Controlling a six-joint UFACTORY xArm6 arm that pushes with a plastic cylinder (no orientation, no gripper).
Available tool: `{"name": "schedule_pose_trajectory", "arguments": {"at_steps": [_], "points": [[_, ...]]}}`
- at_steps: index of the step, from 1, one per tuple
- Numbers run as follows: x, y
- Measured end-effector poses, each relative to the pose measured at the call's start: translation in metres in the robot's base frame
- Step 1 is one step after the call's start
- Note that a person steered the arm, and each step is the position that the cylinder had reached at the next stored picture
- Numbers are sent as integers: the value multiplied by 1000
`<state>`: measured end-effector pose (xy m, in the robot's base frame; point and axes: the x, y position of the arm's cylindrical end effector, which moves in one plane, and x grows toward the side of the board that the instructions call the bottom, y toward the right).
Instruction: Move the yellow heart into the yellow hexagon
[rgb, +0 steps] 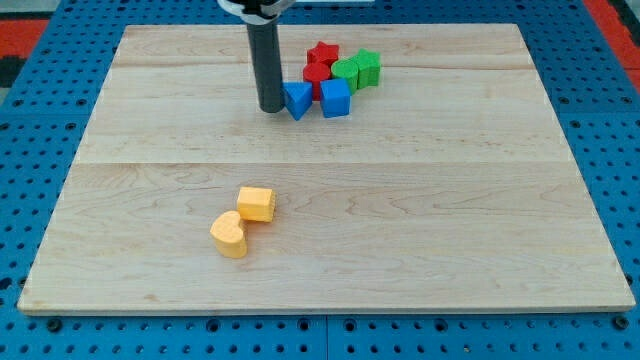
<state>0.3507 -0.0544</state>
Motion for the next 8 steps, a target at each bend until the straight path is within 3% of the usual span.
{"name": "schedule_pose_trajectory", "arguments": {"at_steps": [1,2,3,4,5,6,8], "points": [[2,29],[32,6],[102,2],[173,53],[230,35],[260,-44],[192,-47]]}}
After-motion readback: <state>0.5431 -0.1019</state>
